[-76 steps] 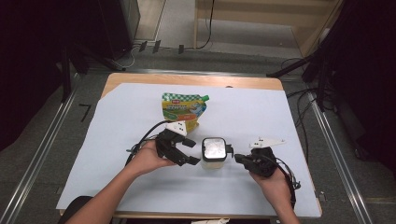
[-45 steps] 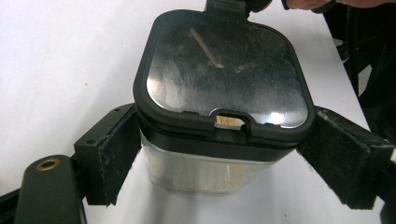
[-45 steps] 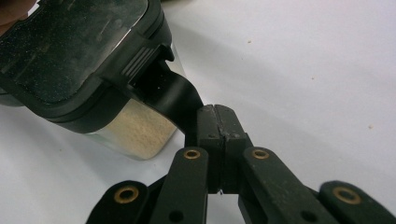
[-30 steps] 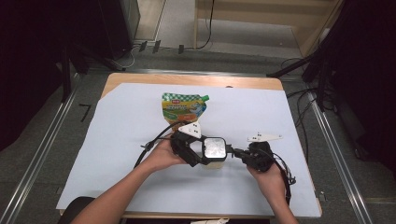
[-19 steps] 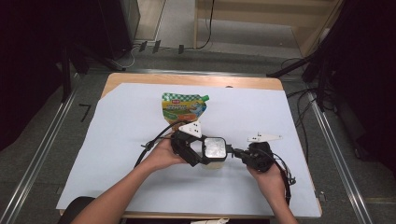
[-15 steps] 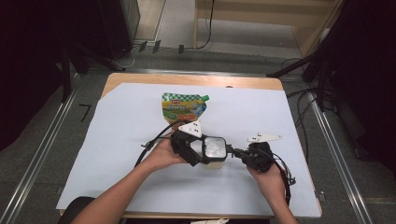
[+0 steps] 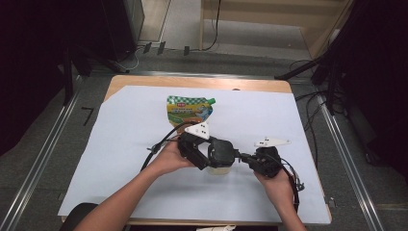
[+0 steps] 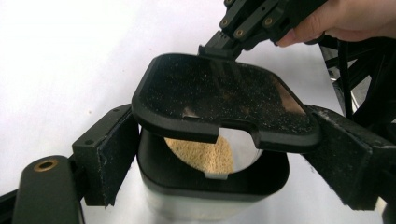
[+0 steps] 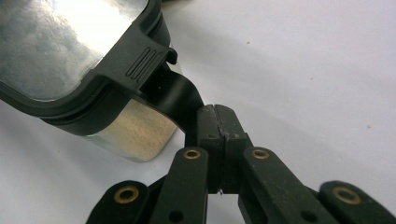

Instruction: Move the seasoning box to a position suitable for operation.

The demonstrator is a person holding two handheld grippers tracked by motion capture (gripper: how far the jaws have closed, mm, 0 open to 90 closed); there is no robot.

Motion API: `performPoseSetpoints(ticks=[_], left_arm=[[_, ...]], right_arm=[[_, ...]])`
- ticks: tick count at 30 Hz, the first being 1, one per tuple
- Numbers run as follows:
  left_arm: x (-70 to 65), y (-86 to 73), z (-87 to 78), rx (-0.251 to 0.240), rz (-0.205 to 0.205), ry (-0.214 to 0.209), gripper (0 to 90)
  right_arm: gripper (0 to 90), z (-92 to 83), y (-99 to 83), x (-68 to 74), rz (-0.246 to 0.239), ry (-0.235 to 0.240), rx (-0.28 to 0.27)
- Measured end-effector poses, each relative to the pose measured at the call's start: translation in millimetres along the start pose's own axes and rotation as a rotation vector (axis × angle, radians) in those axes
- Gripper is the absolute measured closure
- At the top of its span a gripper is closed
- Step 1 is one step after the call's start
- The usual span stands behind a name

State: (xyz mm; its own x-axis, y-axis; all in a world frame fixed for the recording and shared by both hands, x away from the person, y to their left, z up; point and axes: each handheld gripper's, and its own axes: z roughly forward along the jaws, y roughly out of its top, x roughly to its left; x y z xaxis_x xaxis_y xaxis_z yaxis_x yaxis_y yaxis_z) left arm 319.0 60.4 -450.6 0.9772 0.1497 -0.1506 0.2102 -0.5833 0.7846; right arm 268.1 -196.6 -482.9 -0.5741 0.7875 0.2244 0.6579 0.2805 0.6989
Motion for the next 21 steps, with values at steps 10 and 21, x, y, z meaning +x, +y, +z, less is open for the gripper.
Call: performPoseSetpoints(ticks=[10, 21], left_arm=[[-2.6, 6.9, -0.1, 0.015, 0.006, 0.017, 15.4], [-8.8, 18.2, 0.7, 0.021, 0.023, -0.05, 38.3]], right_arm=[[90.0, -0.3, -0.5, 0.3, 0.003, 0.003, -0.004], [90.0, -0.9, -0.8, 0.8, 0.001, 0.003, -0.004]])
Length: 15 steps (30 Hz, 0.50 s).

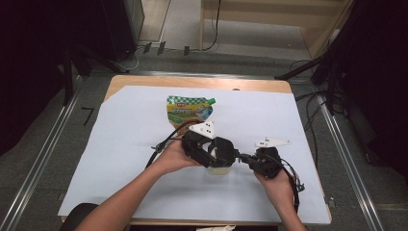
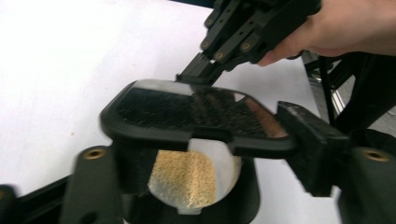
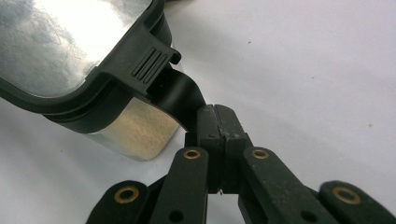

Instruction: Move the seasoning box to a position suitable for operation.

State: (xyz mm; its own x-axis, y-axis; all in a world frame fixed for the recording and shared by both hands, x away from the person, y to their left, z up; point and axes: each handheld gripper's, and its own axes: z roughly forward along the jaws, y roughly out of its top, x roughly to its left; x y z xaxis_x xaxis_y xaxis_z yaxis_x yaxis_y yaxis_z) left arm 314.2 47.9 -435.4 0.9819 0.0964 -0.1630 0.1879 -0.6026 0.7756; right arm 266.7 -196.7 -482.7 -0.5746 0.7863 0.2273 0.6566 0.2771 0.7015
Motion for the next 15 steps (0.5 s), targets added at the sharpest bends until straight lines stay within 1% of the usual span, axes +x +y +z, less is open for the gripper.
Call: performPoseSetpoints(ticks=[1, 2, 5, 7, 9, 15], left_arm=[[-1.1, 2.0, 0.4, 0.011, -0.003, 0.005, 40.5], [-1.4, 3.6, 0.6, 0.022, -0.004, 0.002, 40.5], [-1.0, 7.7, 0.5, 0.04, -0.028, -0.019, 45.1], [-0.9, 9.8, 0.4, 0.048, -0.044, -0.029, 46.1], [-0.7, 10.9, 0.8, 0.049, -0.062, -0.04, 47.3], [0.5, 14.1, 1.2, 0.06, -0.095, -0.057, 49.4]], right_arm=[[90.0, 0.0, -0.1, 0.0, -0.004, 0.0, -0.001], [90.0, 0.0, -0.1, 0.0, -0.004, 0.0, -0.001], [90.0, -0.1, -0.1, 0.0, -0.005, 0.001, -0.001], [90.0, -0.1, -0.1, 0.0, -0.005, 0.001, -0.001], [90.0, -0.2, -0.1, 0.1, -0.004, 0.0, -0.001], [90.0, -0.2, -0.2, 0.1, -0.006, 0.0, -0.001]])
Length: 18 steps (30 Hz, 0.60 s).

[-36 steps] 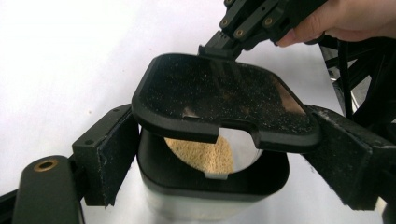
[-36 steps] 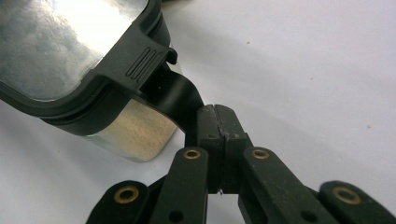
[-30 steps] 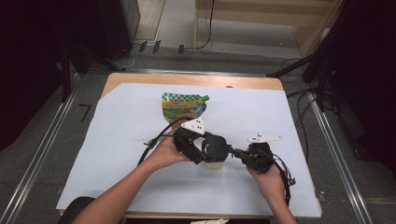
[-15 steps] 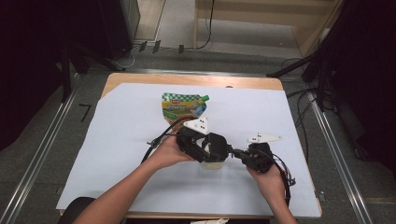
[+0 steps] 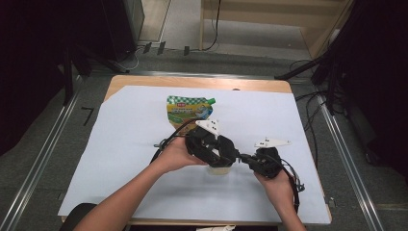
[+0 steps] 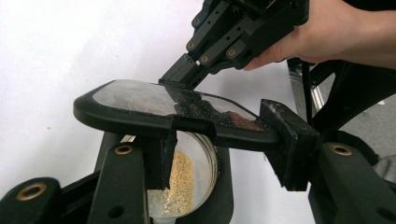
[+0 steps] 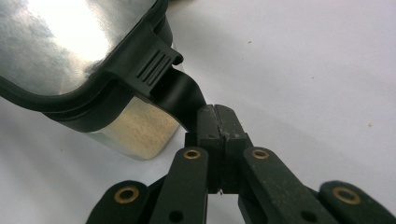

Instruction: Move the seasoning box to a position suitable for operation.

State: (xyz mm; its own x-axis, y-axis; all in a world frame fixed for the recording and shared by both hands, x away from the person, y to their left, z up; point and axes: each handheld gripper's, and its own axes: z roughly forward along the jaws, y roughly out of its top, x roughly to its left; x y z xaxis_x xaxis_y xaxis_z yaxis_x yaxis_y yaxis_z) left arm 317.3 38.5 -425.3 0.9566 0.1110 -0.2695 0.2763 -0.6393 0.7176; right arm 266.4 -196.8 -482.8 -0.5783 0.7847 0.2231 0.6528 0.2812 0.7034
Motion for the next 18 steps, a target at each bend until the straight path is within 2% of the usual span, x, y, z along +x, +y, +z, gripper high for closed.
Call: performPoseSetpoints(ticks=[6, 12, 18], left_arm=[[-1.6, 4.9, 0.6, 0.015, -0.02, 0.003, 50.1], [-6.4, 8.3, 1.8, 0.028, -0.007, 0.039, 50.2], [-6.5, 9.9, 2.2, 0.03, -0.02, 0.025, 51.0]], right_arm=[[90.0, -0.1, -0.2, 0.3, -0.003, 0.0, 0.001], [90.0, -0.2, -0.3, 0.3, -0.005, -0.001, 0.0], [90.0, -0.3, -0.4, 0.7, -0.006, -0.004, -0.001]])
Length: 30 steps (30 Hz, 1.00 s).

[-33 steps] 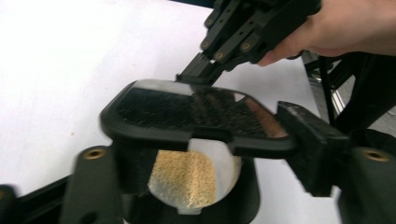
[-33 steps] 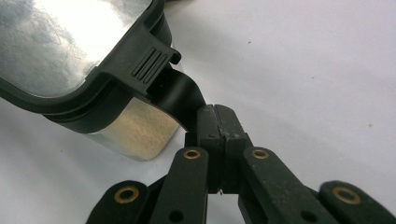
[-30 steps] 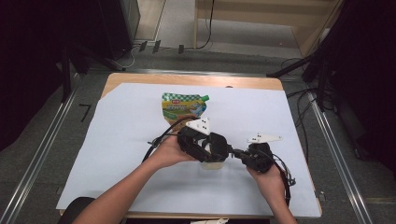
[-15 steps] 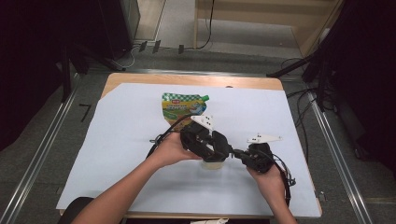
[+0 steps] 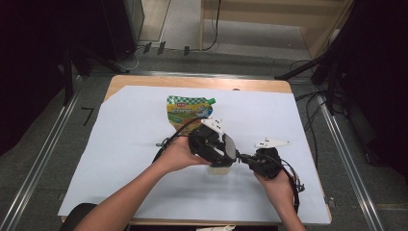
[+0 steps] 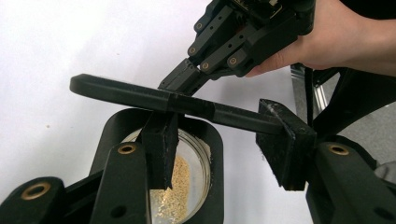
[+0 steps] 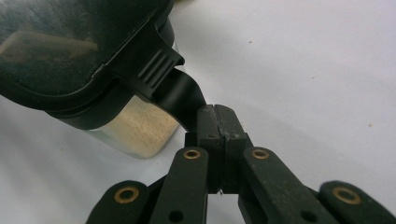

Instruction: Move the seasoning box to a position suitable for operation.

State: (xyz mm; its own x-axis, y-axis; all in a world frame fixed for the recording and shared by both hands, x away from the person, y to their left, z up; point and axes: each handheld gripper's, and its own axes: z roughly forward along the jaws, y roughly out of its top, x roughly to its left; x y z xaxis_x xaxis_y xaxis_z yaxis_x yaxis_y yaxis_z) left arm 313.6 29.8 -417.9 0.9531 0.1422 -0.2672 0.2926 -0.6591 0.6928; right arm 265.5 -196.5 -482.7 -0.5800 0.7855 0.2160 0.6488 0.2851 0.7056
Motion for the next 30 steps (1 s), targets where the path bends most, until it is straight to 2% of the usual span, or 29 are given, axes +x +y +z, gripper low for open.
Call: performPoseSetpoints(ticks=[7, 8, 10, 16, 24, 30], left_arm=[[-0.5, 3.2, -0.7, 0.023, 0.034, -0.026, 60.8], [-1.3, 4.6, -1.2, 0.022, 0.047, -0.033, 65.8], [-2.3, 6.8, -0.6, 0.025, 0.053, -0.037, 71.3], [-1.6, 12.6, 1.8, 0.019, 0.063, -0.073, 79.5], [-2.0, 21.4, 8.8, 0.044, 0.056, -0.087, 81.4], [1.3, 22.9, 13.4, 0.041, 0.055, -0.112, 82.1]], right_arm=[[90.0, 0.0, -0.1, -0.3, -0.002, 0.002, 0.001], [90.0, 0.0, -0.1, -0.3, -0.003, 0.003, 0.001], [90.0, -0.2, -0.1, 0.2, -0.004, 0.006, 0.003], [90.0, -0.4, -0.2, 0.5, -0.003, 0.004, 0.002], [90.0, -0.6, -0.5, 0.5, -0.006, 0.002, 0.001], [90.0, -0.8, -0.7, 0.8, -0.005, 0.0, 0.002]])
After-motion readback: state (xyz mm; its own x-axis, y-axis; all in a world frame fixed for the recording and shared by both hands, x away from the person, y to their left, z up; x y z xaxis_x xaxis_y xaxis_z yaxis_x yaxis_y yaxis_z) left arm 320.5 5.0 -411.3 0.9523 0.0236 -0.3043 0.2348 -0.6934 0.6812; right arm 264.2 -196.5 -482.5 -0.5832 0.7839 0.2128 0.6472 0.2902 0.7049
